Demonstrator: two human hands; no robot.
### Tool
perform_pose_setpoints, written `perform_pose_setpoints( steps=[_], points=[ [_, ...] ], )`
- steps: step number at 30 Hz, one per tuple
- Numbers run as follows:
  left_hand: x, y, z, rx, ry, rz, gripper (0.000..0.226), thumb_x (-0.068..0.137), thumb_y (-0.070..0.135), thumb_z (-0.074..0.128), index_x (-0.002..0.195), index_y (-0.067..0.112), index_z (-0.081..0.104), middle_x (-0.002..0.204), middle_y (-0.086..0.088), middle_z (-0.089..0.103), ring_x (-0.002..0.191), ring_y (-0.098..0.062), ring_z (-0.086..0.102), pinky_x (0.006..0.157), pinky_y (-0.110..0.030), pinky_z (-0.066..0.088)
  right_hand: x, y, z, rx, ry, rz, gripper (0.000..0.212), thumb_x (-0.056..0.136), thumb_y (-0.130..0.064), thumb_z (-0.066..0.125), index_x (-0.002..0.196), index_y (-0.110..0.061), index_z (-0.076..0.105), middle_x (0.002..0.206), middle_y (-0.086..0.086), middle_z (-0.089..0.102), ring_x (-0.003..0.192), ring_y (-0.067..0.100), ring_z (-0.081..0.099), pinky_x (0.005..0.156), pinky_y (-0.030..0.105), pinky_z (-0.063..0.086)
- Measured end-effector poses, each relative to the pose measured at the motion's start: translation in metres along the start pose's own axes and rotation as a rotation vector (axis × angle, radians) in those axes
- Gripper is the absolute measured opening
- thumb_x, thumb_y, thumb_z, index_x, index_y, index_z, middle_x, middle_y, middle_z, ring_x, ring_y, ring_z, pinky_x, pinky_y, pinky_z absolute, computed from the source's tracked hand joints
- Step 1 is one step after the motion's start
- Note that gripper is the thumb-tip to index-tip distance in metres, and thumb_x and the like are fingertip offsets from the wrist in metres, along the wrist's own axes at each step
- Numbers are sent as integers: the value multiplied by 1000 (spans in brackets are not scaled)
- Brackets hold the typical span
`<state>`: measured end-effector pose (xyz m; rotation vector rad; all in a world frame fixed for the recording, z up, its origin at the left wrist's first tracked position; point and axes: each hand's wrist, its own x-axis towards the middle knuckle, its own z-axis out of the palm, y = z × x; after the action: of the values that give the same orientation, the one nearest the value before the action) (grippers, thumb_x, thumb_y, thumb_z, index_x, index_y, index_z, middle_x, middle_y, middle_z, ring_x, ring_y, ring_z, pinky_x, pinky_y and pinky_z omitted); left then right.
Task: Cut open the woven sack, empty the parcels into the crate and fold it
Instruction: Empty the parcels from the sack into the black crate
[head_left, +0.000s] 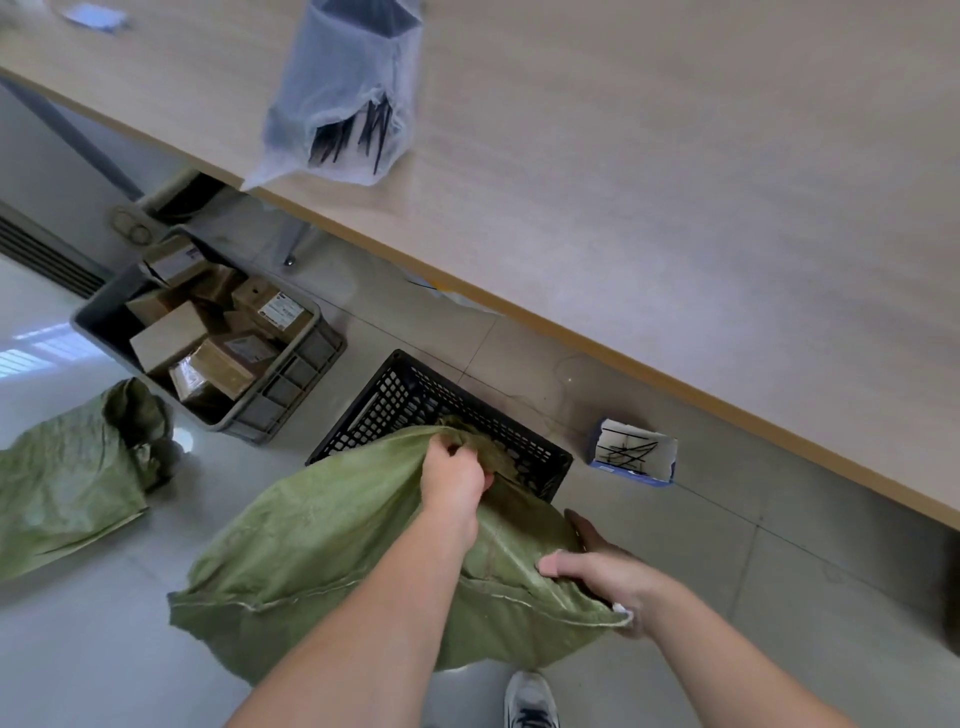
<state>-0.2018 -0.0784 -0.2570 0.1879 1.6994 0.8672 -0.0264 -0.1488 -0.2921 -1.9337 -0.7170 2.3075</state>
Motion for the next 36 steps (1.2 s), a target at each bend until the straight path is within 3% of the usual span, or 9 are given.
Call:
perform_pose_setpoints(
  steps=[4, 9, 12, 15, 18, 23, 27, 33, 36],
  points=[
    [-6, -2, 6, 113, -141, 26, 26, 100, 5, 47, 117, 21, 58, 113, -8, 68, 93, -18, 65, 84, -30, 51, 0, -14, 5, -143, 59, 73, 31, 62, -28, 76, 89, -16, 65, 69, 1, 68, 54, 13, 63, 58, 26, 48],
    [0, 13, 4, 261, -305, -25, 50, 96, 15, 59, 144, 24, 47, 118, 0, 64, 108, -17, 60, 100, -35, 48, 0, -16, 12, -88, 201, 59, 41, 73, -24, 69, 112, -18, 62, 93, 6, 68, 76, 19, 64, 60, 25, 48],
    [10, 19, -10, 460, -365, -29, 51, 94, 26, 61, 144, 27, 50, 134, -3, 59, 117, -20, 56, 106, -37, 45, -1, -16, 18, -40, 318, 69, 18, 92, -5, 52, 96, -21, 58, 86, 5, 61, 74, 18, 58, 56, 24, 43],
    [28, 23, -46, 688, -270, 67, 47, 96, 29, 56, 143, 25, 51, 141, 0, 57, 126, -23, 54, 109, -39, 42, 16, -18, 25, -73, 440, 55, 26, 92, -10, 42, 110, -15, 60, 97, 10, 64, 84, 24, 63, 70, 29, 54],
    [51, 30, -99, 974, -101, 239, 46, 99, 21, 51, 145, 16, 48, 144, -2, 55, 121, -20, 56, 99, -32, 44, 40, -21, 26, -80, 526, 58, 31, 91, -19, 41, 115, -18, 59, 105, 10, 66, 94, 30, 65, 88, 43, 56],
    [95, 49, -189, 1206, 224, 384, 51, 94, 26, 57, 144, 24, 47, 150, -5, 43, 136, -30, 40, 110, -50, 35, 39, -48, 38, -119, 686, 82, 25, 93, -4, 37, 107, -13, 56, 101, 14, 62, 88, 31, 61, 69, 32, 48],
    [121, 66, -247, 1098, 215, 200, 74, 92, 47, 61, 155, 24, 29, 164, -11, 23, 150, -36, 20, 119, -54, 18, 41, -54, 47, -143, 738, 98, 34, 92, -1, 37, 112, -10, 62, 99, 17, 64, 77, 28, 59, 53, 26, 42],
    [172, 91, -245, 856, 20, 153, 102, 79, 66, 64, 159, 31, 11, 168, -2, 15, 150, -30, 26, 119, -54, 25, 56, -64, 63, -314, 751, 80, 37, 95, -4, 35, 118, -17, 61, 110, 13, 65, 98, 32, 62, 76, 32, 47],
    [183, 99, -218, 691, -10, 109, 104, 84, 54, 70, 159, 29, 2, 165, -5, 24, 142, -34, 40, 114, -51, 37, 65, -71, 69, -360, 794, 45, 34, 97, -7, 35, 116, -17, 62, 115, 14, 67, 105, 34, 63, 84, 34, 49]
  ],
)
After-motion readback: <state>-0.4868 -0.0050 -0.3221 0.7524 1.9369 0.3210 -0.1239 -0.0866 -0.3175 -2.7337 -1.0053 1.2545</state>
